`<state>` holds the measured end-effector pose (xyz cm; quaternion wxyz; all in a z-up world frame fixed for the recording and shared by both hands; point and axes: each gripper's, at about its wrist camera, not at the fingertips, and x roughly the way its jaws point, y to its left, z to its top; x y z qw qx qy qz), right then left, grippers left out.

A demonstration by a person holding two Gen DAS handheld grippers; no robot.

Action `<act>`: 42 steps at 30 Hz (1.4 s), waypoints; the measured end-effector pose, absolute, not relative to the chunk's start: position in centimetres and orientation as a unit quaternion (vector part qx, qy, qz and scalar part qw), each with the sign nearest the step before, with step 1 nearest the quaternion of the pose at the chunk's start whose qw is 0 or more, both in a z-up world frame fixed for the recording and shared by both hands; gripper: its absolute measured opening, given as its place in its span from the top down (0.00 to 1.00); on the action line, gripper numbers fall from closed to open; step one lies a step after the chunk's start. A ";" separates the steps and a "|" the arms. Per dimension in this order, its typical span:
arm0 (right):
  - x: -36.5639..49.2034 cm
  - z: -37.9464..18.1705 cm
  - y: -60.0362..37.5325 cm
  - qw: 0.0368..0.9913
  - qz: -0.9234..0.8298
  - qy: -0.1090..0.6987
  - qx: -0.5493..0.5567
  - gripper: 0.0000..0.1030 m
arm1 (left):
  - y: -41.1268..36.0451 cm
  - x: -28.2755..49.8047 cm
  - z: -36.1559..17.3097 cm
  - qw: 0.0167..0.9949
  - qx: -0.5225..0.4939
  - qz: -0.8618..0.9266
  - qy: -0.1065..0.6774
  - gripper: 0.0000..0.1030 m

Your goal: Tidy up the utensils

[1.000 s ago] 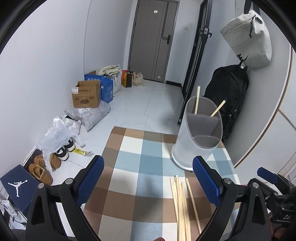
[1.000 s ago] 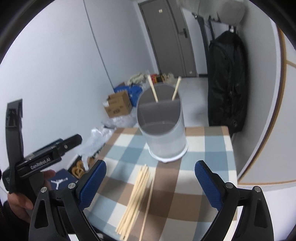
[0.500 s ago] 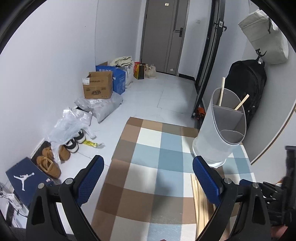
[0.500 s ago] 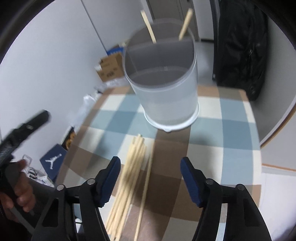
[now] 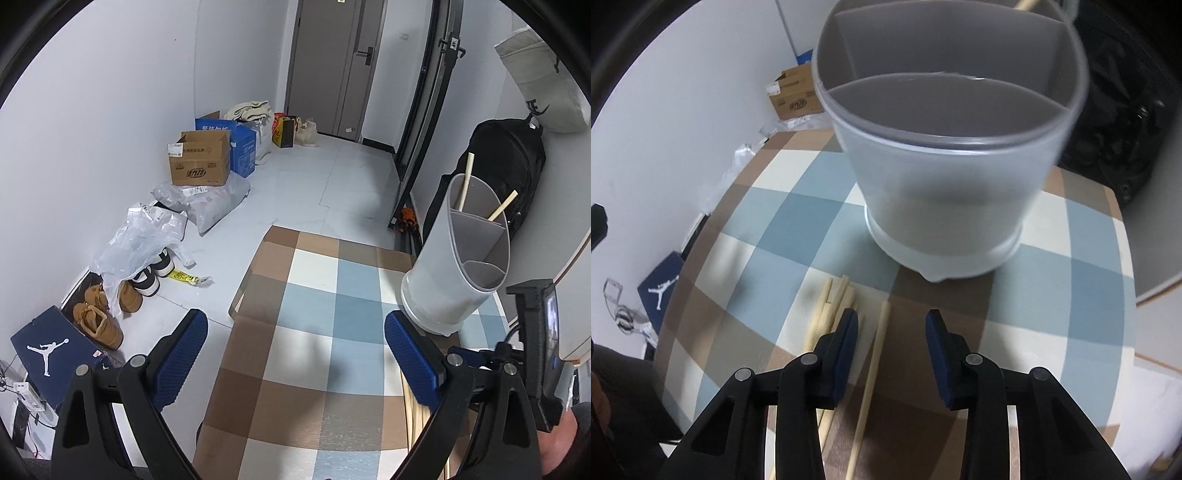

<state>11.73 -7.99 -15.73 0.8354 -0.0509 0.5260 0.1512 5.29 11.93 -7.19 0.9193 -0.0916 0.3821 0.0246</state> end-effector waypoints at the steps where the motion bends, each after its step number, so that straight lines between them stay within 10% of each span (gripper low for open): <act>1: 11.9 -15.9 -7.8 0.833 0.145 0.530 -0.056 0.68 | 11.9 5.3 -7.2 0.918 -0.092 0.026 0.384 0.09; 15: 12.4 -16.2 -7.0 0.837 0.119 0.527 -0.091 0.95 | 12.2 5.8 -7.6 0.914 -0.085 0.037 0.395 0.09; 42: 7.1 -4.7 -16.2 0.893 0.195 0.391 0.107 0.96 | 5.5 8.9 -12.7 0.833 -0.083 -0.052 0.544 0.09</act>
